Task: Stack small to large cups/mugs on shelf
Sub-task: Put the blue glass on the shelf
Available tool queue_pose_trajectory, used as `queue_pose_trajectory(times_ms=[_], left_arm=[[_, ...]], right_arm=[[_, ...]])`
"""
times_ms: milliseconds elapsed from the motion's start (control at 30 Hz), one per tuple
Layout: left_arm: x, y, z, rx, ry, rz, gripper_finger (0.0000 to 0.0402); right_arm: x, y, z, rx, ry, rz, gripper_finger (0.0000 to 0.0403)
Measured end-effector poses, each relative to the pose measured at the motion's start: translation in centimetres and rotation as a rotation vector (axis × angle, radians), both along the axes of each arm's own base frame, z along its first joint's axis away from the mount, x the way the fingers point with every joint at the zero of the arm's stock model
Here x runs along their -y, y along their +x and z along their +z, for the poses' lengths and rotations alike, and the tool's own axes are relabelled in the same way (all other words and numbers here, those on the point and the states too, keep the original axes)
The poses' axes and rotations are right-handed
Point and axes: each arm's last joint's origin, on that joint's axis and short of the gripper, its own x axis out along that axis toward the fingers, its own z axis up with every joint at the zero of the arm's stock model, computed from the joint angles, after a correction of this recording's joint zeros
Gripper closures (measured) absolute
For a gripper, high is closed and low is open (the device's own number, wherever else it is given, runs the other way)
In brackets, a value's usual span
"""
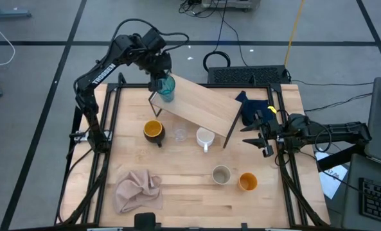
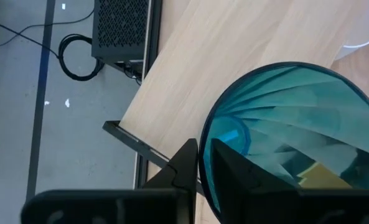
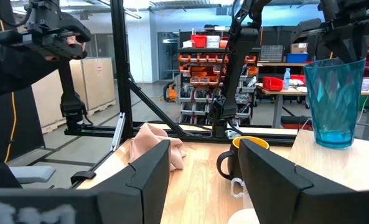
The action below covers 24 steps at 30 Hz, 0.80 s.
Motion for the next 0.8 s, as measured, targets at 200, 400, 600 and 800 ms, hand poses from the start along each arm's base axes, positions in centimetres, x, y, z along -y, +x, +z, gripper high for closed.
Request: queue_pose_trajectory(times_ms=[200,400,600,800], left_arm=[[-0.56,-0.42,0.02,0.002,0.001,0.021,0.0355],[-0.76,-0.58,0.02,0.002,0.001,0.028,0.0355],[-0.78,-0.53,0.05,0.007,0.004,0.028,0.0355],[-0.95,-0.57,0.09,0.014,0.010,0.032,0.0354]], right_arm=[[0.00,0.00,0.00,0.000,0.000,0.000,0.0220],[0.00,0.00,0.00,0.000,0.000,0.000,0.0220],[0.00,-0.01,0.00,0.000,0.000,0.000,0.0220],[0.00,0.00,0.00,0.000,0.000,0.000,0.0220]])
